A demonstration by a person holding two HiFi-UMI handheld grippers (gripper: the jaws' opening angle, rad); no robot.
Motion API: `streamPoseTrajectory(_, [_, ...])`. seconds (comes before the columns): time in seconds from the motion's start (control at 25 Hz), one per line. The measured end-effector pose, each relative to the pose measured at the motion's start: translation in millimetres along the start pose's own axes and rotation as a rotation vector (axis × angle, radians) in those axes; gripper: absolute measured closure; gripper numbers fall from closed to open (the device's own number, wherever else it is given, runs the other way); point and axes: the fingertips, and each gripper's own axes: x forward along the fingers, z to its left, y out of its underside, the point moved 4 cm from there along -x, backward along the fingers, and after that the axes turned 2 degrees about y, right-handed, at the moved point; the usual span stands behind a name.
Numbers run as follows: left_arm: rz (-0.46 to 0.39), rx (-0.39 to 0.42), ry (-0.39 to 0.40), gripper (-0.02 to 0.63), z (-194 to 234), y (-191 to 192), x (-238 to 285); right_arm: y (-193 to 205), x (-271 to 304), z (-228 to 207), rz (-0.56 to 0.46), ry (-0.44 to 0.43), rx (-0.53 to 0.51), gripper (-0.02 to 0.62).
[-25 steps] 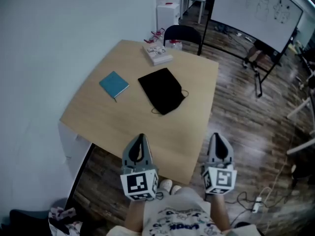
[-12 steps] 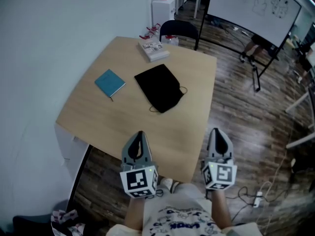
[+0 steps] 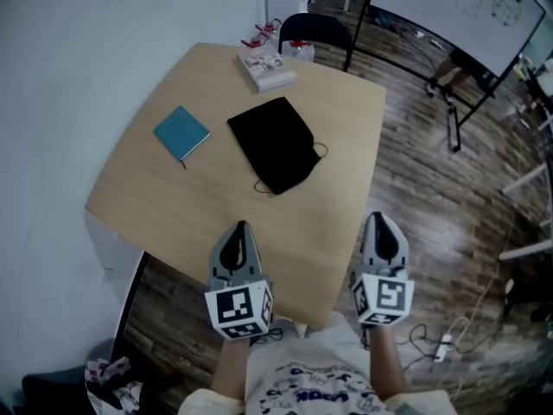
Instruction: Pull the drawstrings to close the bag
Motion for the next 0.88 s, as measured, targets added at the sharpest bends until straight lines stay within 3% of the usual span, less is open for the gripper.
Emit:
streamPoseTrajectory(0.16, [0.081, -0.035, -0.060, 0.611, 0.2, 17.6, 35.1, 16.1, 43.5, -17.2, 0.055, -0.044, 0.019, 0.594])
streamPoseTrajectory(0.44, [0.253, -0.177, -0.152, 0.611, 10.4, 70.7, 101.1, 44.8, 129.0, -35.6, 0.138, -0.137, -0.021, 0.594])
streamPoseTrajectory(0.72, [0.433, -0.299, -0.201, 0.611, 22.6, 124.9, 149.2, 84.6, 203.4, -36.6, 0.231, -0.215, -0.042, 0.594])
streamPoseTrajectory(0.88, [0.494, -0.395, -0.206, 0.599, 25.6, 149.9, 168.7, 104.6, 237.5, -30.2, 0.267, -0.259, -0.065, 0.594])
